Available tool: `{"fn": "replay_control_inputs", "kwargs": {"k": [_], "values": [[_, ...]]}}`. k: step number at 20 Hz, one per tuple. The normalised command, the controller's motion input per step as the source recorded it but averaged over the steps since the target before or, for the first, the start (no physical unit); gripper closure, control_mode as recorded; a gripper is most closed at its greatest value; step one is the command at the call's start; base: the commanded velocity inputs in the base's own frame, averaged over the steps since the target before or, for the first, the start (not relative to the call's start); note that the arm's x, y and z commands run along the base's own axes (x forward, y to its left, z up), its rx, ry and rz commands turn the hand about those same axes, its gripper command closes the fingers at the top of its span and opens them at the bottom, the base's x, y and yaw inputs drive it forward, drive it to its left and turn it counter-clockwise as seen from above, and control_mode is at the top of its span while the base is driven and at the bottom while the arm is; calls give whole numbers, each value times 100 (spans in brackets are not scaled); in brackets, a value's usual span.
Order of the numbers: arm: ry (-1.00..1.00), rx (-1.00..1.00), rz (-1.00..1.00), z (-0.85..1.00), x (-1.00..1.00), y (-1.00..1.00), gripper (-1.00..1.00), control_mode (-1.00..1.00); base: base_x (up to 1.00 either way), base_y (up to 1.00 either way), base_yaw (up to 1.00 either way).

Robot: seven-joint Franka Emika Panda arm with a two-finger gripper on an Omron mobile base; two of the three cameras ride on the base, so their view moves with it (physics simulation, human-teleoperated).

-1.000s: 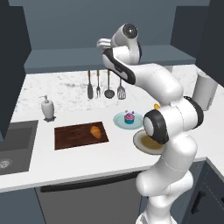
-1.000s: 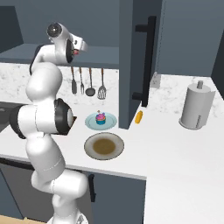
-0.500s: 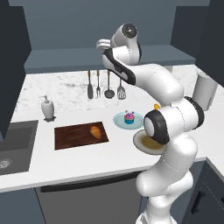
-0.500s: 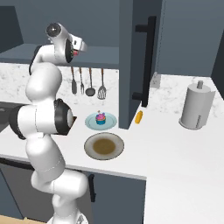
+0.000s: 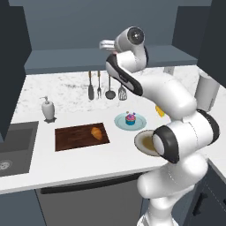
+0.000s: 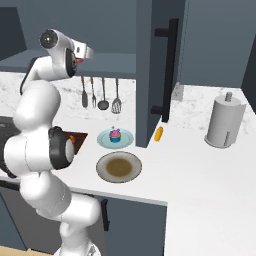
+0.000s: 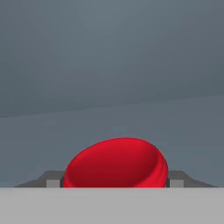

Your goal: From the different types of pastries on the counter, select a croissant and place it on the cutting board. Then retrieve a jar of jam from the cabinet and place it alongside the croissant on the cutting board.

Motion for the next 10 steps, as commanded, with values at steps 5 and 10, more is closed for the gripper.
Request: {"fn": "replay_control_inputs", "kwargs": {"k": [5,10], "values": [[1,1,0,58,-94,0,100,-100,0,0,0],[3,3,0,52,-100,0,100,-100,0,0,0]]}}
